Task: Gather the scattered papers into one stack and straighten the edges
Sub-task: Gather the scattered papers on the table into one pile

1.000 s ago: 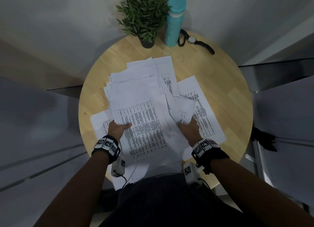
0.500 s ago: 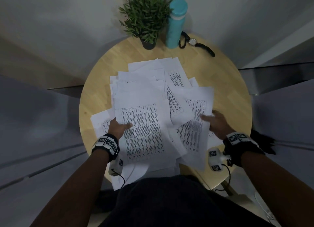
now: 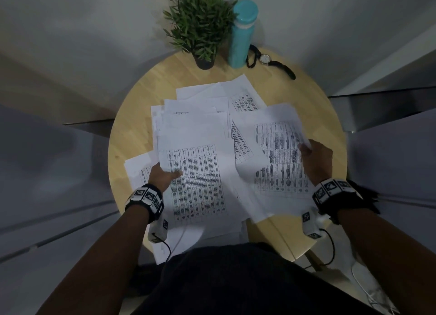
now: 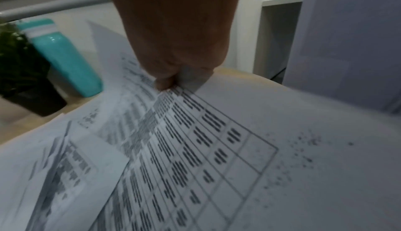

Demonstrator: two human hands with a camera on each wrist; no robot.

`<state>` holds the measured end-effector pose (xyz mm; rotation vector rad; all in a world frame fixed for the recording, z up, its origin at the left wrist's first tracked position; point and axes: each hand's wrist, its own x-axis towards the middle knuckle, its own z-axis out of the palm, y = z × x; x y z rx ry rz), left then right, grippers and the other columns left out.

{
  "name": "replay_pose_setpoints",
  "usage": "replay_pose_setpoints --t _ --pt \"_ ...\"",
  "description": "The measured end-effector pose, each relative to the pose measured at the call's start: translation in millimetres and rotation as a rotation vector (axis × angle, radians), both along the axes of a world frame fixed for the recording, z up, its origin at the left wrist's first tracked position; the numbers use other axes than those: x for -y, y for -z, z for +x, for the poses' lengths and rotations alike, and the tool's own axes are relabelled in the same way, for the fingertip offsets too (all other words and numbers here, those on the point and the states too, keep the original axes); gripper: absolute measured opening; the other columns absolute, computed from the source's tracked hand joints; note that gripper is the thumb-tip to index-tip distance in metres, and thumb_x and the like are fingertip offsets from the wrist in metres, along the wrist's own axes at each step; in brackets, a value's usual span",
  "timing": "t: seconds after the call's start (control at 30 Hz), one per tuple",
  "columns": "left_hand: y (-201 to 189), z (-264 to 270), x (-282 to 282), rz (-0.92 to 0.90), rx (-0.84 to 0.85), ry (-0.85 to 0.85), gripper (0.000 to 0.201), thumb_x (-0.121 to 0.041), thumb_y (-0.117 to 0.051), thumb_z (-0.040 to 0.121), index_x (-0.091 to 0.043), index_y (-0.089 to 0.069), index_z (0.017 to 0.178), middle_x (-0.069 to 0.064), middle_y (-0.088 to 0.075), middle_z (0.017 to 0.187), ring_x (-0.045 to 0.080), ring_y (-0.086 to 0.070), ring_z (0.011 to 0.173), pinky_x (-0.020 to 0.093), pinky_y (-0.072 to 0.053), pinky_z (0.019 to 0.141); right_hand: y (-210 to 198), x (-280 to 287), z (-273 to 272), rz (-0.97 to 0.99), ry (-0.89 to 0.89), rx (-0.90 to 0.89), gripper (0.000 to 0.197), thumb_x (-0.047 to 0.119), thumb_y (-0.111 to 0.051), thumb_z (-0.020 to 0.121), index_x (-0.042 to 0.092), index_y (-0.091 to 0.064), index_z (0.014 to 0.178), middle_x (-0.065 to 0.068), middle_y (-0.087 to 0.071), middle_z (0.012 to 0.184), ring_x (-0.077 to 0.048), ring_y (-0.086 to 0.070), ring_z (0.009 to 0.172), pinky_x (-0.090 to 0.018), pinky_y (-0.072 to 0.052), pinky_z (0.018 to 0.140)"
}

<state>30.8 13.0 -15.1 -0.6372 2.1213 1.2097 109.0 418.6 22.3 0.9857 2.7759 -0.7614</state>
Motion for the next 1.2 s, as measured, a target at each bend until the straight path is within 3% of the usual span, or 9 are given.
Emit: replay_pose_setpoints --t 0.13,0.33,0.47,0.63,0.73,0.83,1.03,1.13,1.2 --pt "-1.0 -0.3 0.0 0.021 0.007 -0.004 0.066 -0.011 -0.084 0.074 0.000 -0.053 0.131 0.004 -0.059 0.124 0.021 -0.053 0.118 0.044 -0.038 0.109 0.7 -5.6 -18.4 -0.049 -0.119 0.119 0.027 0.026 -0.053 0.096 0.009 -0.050 0.076 -0.009 -0.055 0.069 -0.023 -0.049 0.063 -0.027 -0.030 0.063" --pt "-1.1 -1.2 -4.0 -0.004 0.016 -0.041 0.067 -0.008 -0.082 0.075 0.001 -0.050 0.133 0.017 -0.056 0.137 0.033 -0.049 0.130 0.045 -0.035 0.110 18.7 7.0 -64.3 -0.192 -0.103 0.207 0.012 0.018 -0.059 0.090 0.008 -0.057 0.084 -0.012 -0.057 0.074 -0.024 -0.056 0.065 -0.020 -0.037 0.048" --pt "0.8 -1.3 -4.8 0.007 0.040 -0.059 0.068 -0.009 -0.082 0.076 0.003 -0.048 0.133 0.019 -0.055 0.137 0.036 -0.049 0.129 0.044 -0.037 0.107 48.4 6.1 -92.6 -0.224 -0.133 0.333 0.054 0.034 -0.066 0.074 0.009 -0.060 0.121 -0.015 -0.061 0.113 -0.032 -0.065 0.094 -0.038 -0.060 0.076" --pt "0.8 -1.5 -2.9 -0.015 0.074 -0.017 0.057 -0.009 -0.083 0.074 0.016 -0.053 0.117 0.043 -0.055 0.120 0.056 -0.054 0.113 0.050 -0.046 0.098 35.9 22.8 -110.4 -0.237 -0.195 0.397 0.062 0.028 -0.074 0.076 0.009 -0.053 0.131 -0.012 -0.063 0.126 -0.030 -0.062 0.110 -0.037 -0.049 0.096" --pt "-3.0 -1.0 -3.1 -0.029 0.090 0.005 0.063 -0.011 -0.084 0.073 0.020 -0.051 0.117 0.045 -0.051 0.121 0.060 -0.050 0.113 0.054 -0.046 0.100 29.3 22.5 -107.0 -0.368 -0.122 0.318 0.072 0.017 -0.079 0.077 0.007 -0.037 0.135 -0.015 -0.052 0.133 -0.028 -0.056 0.106 -0.027 -0.042 0.085" --pt "-6.8 -2.7 -5.3 -0.018 0.076 0.000 0.060 -0.011 -0.083 0.075 0.013 -0.054 0.121 0.037 -0.056 0.127 0.051 -0.053 0.120 0.043 -0.043 0.102 12.1 21.9 -98.9 -0.477 -0.090 0.257 0.075 0.024 -0.080 0.076 0.013 -0.039 0.139 -0.014 -0.052 0.135 -0.030 -0.055 0.118 -0.030 -0.042 0.093" --pt "-17.1 -2.2 -9.1 0.036 0.052 -0.058 0.062 -0.011 -0.083 0.075 0.002 -0.053 0.128 0.016 -0.058 0.134 0.034 -0.051 0.129 0.034 -0.037 0.100 -58.7 13.6 -84.9 -0.210 -0.292 0.094 0.025 0.023 -0.063 0.090 0.007 -0.063 0.109 -0.013 -0.066 0.093 -0.024 -0.060 0.078 -0.025 -0.038 0.064" --pt "-23.9 0.9 -14.2 0.043 0.015 -0.110 0.070 -0.013 -0.079 0.080 0.006 -0.043 0.137 0.020 -0.049 0.142 0.034 -0.044 0.134 0.036 -0.034 0.104 -110.5 16.4 -78.8 -0.234 -0.366 -0.130 0.023 0.033 -0.065 0.086 0.011 -0.064 0.090 -0.013 -0.066 0.082 -0.021 -0.062 0.073 -0.032 -0.049 0.066" --pt "-27.1 1.6 -16.5 0.045 0.013 -0.131 0.069 -0.015 -0.079 0.081 0.006 -0.043 0.135 0.019 -0.051 0.138 0.031 -0.047 0.130 0.039 -0.032 0.110 -143.2 23.2 -73.2 -0.368 -0.315 -0.248 0.017 0.030 -0.070 0.084 0.016 -0.062 0.089 -0.003 -0.067 0.080 -0.002 -0.064 0.069 -0.024 -0.054 0.069"
